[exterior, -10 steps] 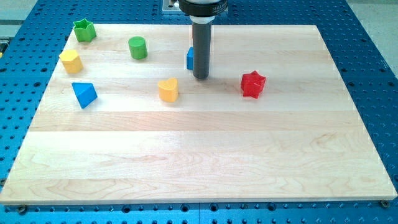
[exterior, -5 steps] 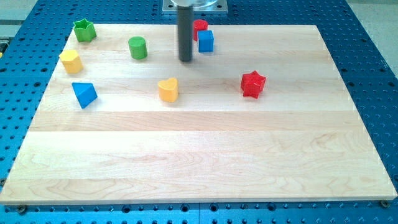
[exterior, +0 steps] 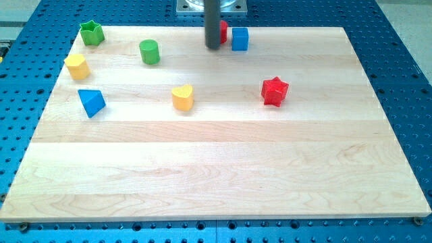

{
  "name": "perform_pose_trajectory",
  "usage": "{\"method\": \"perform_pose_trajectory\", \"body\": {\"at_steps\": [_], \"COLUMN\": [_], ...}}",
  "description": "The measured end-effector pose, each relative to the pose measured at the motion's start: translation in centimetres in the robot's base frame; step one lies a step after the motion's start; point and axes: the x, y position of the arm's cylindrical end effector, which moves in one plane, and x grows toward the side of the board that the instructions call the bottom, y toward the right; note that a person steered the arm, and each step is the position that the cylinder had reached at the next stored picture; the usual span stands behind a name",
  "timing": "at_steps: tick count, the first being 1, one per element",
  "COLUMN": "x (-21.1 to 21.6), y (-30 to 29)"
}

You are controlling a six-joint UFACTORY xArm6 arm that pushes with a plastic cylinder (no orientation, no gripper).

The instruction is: Slide the cube to the top right corner of the board

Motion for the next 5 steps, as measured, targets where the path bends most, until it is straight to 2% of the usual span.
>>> {"method": "perform_pose_trajectory", "body": {"at_steps": [2, 3, 4, 5], "x": [0.7, 0.1, -1.6, -2.3], "y": [14.8, 8.5, 7.0, 12.8]}}
